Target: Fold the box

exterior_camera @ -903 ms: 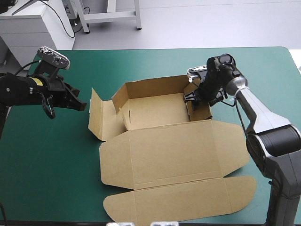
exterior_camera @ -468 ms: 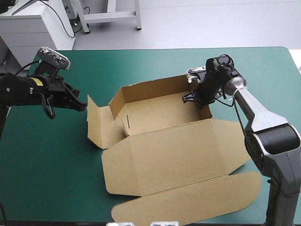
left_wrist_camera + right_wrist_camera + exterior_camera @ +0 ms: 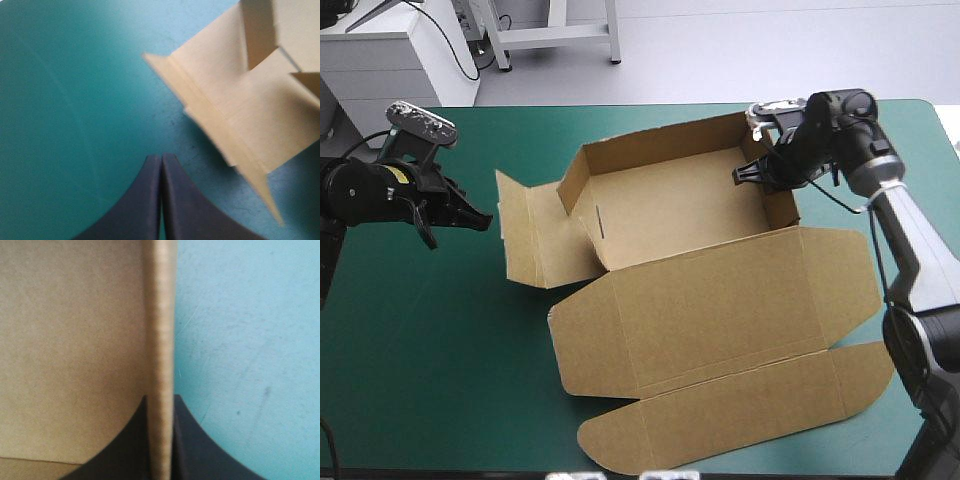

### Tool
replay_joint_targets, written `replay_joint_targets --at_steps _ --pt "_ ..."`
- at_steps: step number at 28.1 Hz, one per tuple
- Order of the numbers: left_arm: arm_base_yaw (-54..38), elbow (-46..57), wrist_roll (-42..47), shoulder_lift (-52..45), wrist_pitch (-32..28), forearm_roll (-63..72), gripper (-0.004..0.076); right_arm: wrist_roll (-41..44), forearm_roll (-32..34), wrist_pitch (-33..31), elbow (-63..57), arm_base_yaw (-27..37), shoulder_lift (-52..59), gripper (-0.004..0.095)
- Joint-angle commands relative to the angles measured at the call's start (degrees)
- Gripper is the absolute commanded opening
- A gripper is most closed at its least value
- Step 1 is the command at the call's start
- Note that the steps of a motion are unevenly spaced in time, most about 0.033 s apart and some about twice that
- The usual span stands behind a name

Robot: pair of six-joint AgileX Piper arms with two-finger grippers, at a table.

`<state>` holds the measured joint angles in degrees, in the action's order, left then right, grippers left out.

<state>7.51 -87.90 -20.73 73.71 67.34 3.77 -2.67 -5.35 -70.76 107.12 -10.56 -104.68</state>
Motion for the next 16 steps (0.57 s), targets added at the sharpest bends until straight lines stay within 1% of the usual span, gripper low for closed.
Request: replay_joint_targets --at_steps 1,3,7,10,13,15,16 --pt "-0.05 -1.38 3.65 -1.52 -3.53 -4.87 -0.0009 -1.40 -3.44 -0.91 2.03 2.36 7.93 -0.0020" --pt "-0.05 -1.38 5.16 -1.52 -3.82 -8.82 -0.0009 -1.68 -4.86 -0.91 2.03 3.83 10.42 -0.0020" --pt "-0.05 -0.38 7.42 -1.52 -4.73 -12.55 -0.0009 -2.46 -6.35 -0.91 2.03 6.05 13.89 -0.0020" --pt "-0.05 1.87 9.30 -1.52 -6.66 -14.56 -0.0009 -3.16 -8.06 -0.91 1.54 6.69 15.90 -0.0020" --pt "-0.05 7.00 12.37 -1.52 -12.69 -15.77 -0.0008 -3.44 -9.47 -0.91 1.56 6.79 16.96 -0.0020" --pt "-0.05 9.89 12.89 -1.52 -15.66 -13.51 -0.0004 -3.73 -10.65 -0.91 1.56 6.79 17.06 -0.0020" --pt "-0.05 11.24 12.89 -1.52 -17.83 -10.35 -0.0001 -3.73 -11.36 -0.91 1.56 6.79 17.06 -0.0020"
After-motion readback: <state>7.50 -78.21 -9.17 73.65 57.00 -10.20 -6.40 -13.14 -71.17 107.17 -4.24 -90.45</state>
